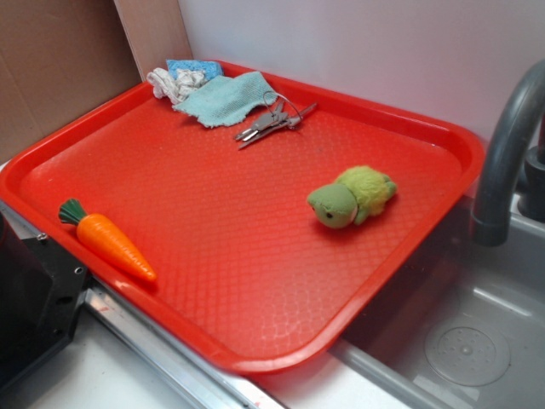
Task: Grab the silver keys.
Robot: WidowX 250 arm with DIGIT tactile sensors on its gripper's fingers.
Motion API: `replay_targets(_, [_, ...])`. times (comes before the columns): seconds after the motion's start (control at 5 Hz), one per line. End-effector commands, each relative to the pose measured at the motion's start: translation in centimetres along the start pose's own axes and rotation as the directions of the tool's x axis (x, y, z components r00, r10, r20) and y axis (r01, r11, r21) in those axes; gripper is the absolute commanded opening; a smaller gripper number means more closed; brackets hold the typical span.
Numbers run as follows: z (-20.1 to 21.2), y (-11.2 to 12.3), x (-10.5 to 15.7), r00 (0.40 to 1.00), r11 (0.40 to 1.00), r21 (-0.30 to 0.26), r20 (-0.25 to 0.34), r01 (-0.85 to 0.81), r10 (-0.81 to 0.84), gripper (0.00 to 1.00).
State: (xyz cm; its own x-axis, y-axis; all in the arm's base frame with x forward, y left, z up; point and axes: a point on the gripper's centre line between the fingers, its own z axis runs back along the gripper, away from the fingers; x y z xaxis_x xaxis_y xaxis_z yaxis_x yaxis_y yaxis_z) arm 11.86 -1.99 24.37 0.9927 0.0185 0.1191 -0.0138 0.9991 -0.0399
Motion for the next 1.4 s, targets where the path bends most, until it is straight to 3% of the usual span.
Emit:
replay_targets(0.0, [0.0, 0.0, 0.0, 1.000, 1.000, 0.000, 0.000, 0.000, 0.000, 1.00])
replay_targets(0.2, [-1.2, 0.9, 4.0, 0.994, 0.997, 0.020, 0.077, -0.074, 0.072, 1.00])
replay_targets(0.6, [-5.0, 3.9, 8.9, 0.909, 0.909, 0.080, 0.126, -0.408, 0.397, 1.00])
replay_targets(0.8, [-6.5, 4.9, 10.3, 0.770, 0.773, -0.020, 0.070, -0.634, 0.634, 1.00])
replay_targets(1.0, [-6.3, 5.8, 10.8, 0.593, 0.592, -0.141, 0.038, -0.794, 0.804, 1.00])
replay_targets(1.2, [-6.3, 5.8, 10.8, 0.593, 0.592, -0.141, 0.038, -0.794, 0.804, 1.00])
